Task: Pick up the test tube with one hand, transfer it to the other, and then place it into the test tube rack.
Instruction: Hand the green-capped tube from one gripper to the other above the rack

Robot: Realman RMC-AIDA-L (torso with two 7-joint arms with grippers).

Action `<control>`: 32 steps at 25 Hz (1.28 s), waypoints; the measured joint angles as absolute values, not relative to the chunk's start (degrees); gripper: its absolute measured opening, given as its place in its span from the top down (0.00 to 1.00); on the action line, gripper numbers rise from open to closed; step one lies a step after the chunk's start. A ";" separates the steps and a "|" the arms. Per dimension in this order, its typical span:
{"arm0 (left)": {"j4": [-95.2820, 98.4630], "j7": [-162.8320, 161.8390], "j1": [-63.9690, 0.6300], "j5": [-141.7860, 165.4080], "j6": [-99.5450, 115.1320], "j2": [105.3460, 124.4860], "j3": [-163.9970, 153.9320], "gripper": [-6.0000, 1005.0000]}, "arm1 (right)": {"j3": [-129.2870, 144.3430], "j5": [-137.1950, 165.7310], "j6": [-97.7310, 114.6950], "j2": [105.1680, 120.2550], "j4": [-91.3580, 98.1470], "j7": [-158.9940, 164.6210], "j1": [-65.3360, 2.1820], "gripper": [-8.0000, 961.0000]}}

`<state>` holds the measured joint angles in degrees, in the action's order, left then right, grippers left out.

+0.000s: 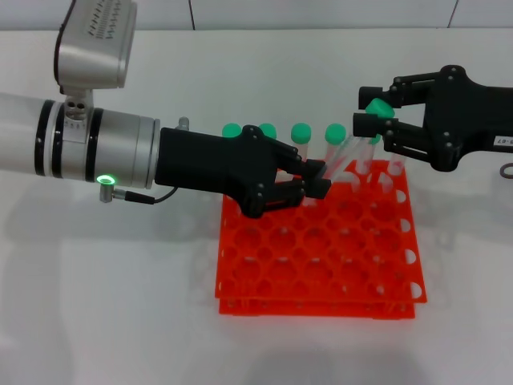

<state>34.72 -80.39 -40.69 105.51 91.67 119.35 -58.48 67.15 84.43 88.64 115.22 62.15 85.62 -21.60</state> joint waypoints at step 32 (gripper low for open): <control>36.94 -84.58 -39.87 103.73 91.79 119.20 -59.56 0.39 | 67.25 84.52 88.20 115.22 62.14 85.60 -22.41 0.70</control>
